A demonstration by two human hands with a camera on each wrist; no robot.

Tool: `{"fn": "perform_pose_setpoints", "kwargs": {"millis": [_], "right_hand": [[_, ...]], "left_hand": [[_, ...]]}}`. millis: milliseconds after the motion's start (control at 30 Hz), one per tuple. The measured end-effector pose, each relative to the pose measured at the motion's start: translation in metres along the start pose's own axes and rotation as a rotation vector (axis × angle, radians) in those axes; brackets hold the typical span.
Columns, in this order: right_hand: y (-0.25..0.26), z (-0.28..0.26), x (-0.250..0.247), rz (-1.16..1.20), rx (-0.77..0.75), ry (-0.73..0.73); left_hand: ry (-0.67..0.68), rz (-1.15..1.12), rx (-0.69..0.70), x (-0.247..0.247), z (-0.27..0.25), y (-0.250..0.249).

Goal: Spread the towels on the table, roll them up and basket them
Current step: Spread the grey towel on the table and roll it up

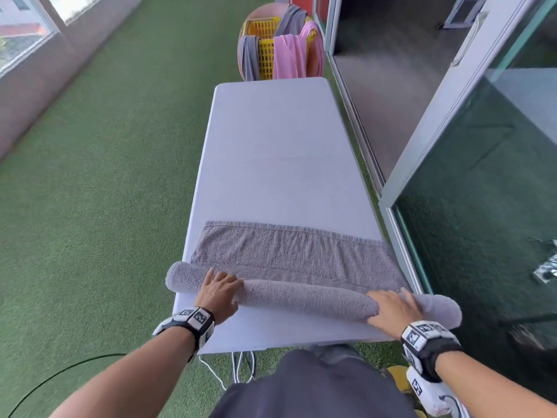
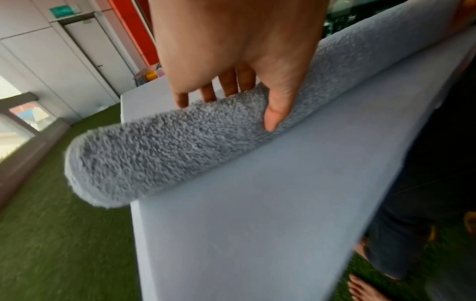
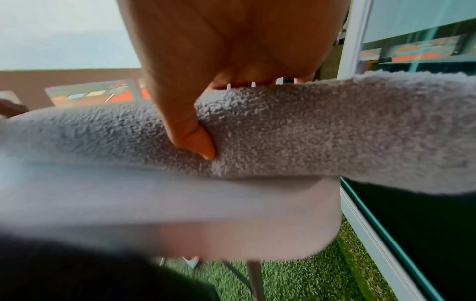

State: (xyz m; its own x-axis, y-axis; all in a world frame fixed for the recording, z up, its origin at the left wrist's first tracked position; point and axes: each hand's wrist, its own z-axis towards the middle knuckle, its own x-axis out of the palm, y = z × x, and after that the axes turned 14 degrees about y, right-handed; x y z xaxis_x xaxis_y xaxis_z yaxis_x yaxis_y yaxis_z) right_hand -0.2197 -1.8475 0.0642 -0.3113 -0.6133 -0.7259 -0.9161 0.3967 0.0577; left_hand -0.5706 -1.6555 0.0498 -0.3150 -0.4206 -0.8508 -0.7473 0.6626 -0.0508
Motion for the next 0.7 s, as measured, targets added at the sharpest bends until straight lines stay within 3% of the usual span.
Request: {"fn": "perform_pose_setpoints", "kwargs": {"millis": [200, 333, 500, 633, 700], "right_hand": [[-0.009, 0.021, -0.02, 0.145, 0.052, -0.108], [-0.014, 0.023, 0.001, 0.029, 0.027, -0.095], [0.015, 0.038, 0.002, 0.043, -0.045, -0.207], [0.026, 0.041, -0.019, -0.048, -0.133, -0.061], [0.017, 0.044, -0.041, -0.069, -0.145, 0.057]], "left_hand": [[0.017, -0.082, 0.023, -0.038, 0.044, 0.012], [0.015, 0.026, 0.121, -0.03, 0.056, 0.022], [-0.047, -0.034, 0.018, -0.023, 0.031, 0.052], [-0.075, -0.142, -0.031, 0.003, -0.01, 0.053], [-0.024, -0.182, -0.01, 0.012, -0.021, 0.04]]}}
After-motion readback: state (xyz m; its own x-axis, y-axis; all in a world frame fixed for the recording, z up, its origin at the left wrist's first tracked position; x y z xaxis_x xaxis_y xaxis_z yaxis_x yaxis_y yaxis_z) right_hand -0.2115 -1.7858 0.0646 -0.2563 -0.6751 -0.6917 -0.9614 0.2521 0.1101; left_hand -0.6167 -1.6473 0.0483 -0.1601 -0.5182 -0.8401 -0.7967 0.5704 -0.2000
